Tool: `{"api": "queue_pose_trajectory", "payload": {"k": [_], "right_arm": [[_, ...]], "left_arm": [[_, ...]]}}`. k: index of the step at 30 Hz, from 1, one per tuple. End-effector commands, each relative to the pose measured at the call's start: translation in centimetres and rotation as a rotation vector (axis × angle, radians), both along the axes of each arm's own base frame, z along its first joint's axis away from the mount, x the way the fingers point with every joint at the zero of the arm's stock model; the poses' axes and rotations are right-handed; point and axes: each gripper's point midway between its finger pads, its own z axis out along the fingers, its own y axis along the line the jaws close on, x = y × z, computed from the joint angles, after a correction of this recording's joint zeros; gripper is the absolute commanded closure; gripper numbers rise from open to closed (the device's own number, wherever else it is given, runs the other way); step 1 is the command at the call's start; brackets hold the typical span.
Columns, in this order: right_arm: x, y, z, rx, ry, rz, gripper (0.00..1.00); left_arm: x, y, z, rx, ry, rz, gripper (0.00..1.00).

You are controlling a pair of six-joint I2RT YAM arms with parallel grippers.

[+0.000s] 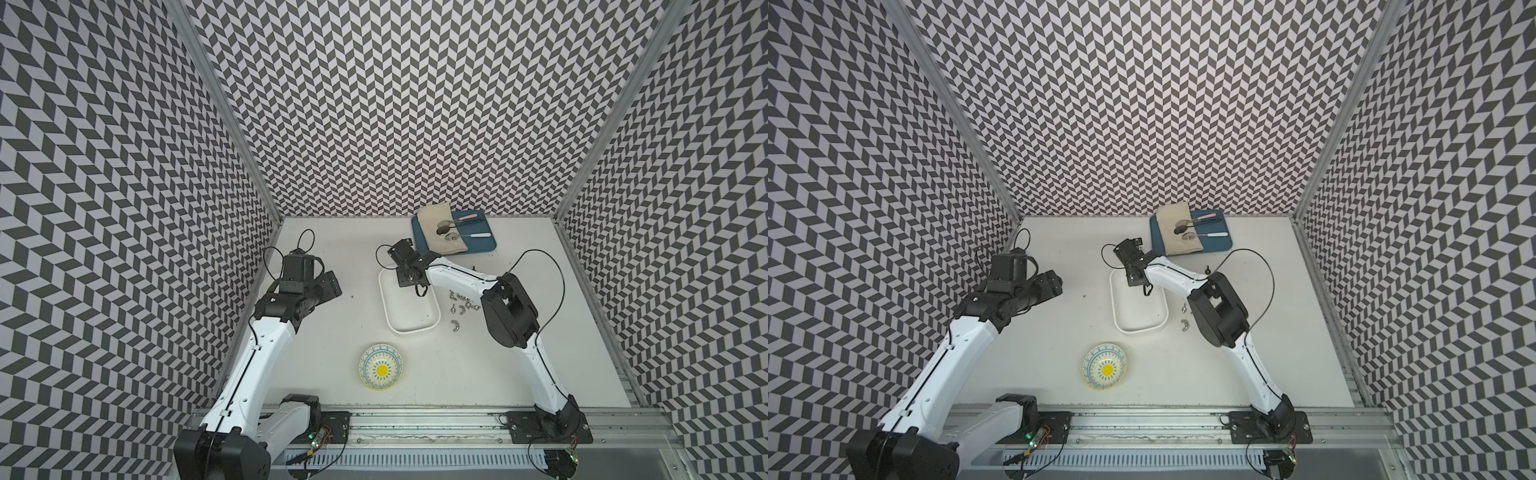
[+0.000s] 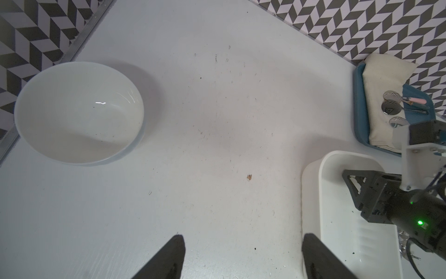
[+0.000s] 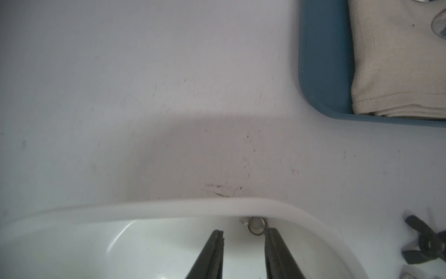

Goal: Take out the wing nut from the storage box
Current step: Pick up the wing nut from the storage box.

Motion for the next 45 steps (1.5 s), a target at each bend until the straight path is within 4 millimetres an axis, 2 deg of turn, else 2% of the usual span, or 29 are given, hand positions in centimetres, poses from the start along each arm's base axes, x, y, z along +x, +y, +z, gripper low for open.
{"api": "queue_pose_trajectory", "payload": {"k": [1, 18, 32, 35, 42, 45], "right_arm": [[1.4, 0.9, 0.4, 0.006, -0.056, 0.023, 0.67], [2.2, 0.6, -1.3, -0.003, -0.052, 0.071, 0.67], [1.7, 0.7, -3.8, 0.002, 0.004, 0.109, 0.76], [1.6, 0.7, -4.1, 0.003, 0.007, 0.112, 0.8], [1.3, 0.9, -4.3, 0.015, 0.02, 0.121, 0.89], [1.2, 1.0, -3.5, 0.033, 0.017, 0.123, 0.92]], "left_arm": [[0.5, 0.3, 1.5, 0.015, -0.033, 0.002, 0.2], [0.5, 0.4, 1.7, 0.014, -0.033, 0.012, 0.2], [0.5, 0.5, 1.7, 0.015, -0.034, 0.016, 0.2], [0.5, 0.5, 1.6, 0.015, -0.034, 0.015, 0.2], [0.5, 0.5, 1.6, 0.016, -0.034, 0.016, 0.2], [0.5, 0.5, 1.6, 0.016, -0.035, 0.017, 0.2]]}}
